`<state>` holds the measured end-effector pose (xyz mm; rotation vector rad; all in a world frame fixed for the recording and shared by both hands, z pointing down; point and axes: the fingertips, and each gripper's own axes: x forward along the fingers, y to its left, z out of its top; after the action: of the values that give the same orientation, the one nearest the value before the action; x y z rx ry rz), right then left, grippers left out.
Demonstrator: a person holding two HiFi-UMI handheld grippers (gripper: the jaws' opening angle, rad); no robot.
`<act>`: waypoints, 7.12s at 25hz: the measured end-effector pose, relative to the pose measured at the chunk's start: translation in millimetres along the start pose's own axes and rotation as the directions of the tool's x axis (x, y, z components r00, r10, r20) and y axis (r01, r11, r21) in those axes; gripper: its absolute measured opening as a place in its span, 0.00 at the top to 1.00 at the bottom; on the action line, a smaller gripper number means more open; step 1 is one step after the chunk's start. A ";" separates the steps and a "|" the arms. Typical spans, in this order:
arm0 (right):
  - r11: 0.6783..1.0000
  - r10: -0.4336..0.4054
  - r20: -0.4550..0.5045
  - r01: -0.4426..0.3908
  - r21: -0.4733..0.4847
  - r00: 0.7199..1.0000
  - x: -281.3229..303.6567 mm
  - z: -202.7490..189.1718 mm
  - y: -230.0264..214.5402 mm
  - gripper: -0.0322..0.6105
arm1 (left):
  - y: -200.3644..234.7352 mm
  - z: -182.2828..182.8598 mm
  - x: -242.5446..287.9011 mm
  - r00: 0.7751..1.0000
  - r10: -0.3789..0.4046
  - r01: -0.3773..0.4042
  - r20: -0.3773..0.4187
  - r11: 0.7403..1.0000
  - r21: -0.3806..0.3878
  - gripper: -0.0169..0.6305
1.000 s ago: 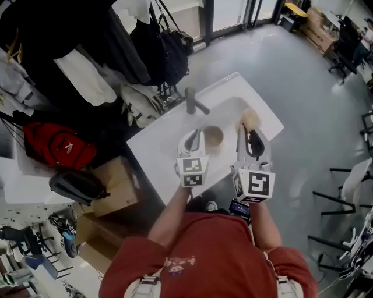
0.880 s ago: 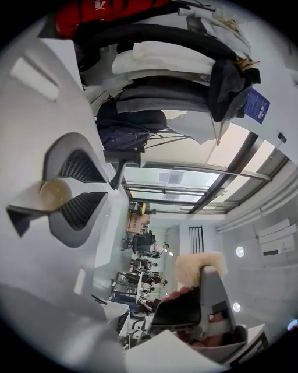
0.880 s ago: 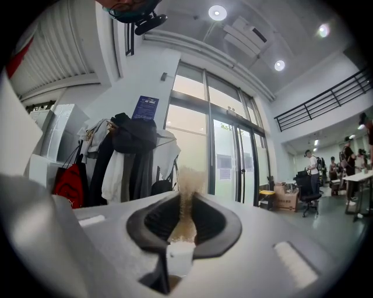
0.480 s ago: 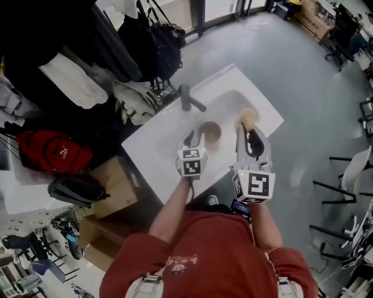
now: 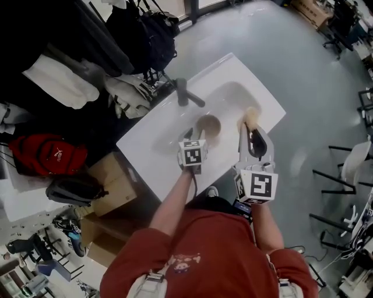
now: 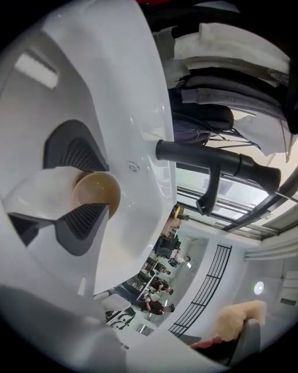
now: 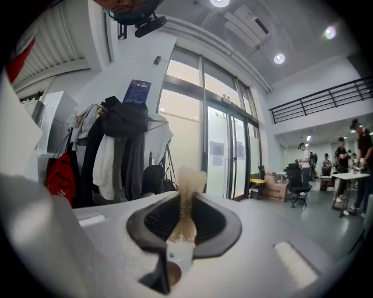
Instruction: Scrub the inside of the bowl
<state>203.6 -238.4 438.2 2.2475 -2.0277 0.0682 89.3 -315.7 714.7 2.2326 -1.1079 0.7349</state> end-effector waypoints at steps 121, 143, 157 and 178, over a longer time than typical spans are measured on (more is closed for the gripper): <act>0.814 0.561 -0.029 -0.545 0.203 0.827 -14.3 38.0 187.1 0.87 | 7.8 146.3 -325.9 0.688 0.257 -0.289 0.679 0.955 -0.068 0.94; 0.624 0.632 -0.187 -0.637 -0.453 0.752 -14.5 40.3 199.0 0.87 | 0.4 157.6 -321.7 0.724 0.187 -0.249 0.664 0.969 -0.002 0.93; 0.086 0.580 -0.338 -0.469 -0.879 0.741 -21.9 14.4 202.0 0.87 | -5.0 153.1 -315.1 0.756 0.164 -0.232 0.634 0.972 0.025 0.93; 0.029 0.575 -0.399 -0.505 -0.863 0.714 -25.8 5.3 200.7 0.87 | -8.5 153.7 -314.3 0.748 0.170 -0.238 0.642 0.971 0.021 0.93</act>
<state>1.3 -233.5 441.0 0.6102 -1.9147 -0.9323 -29.8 -246.1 393.1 2.5543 -1.6874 0.0762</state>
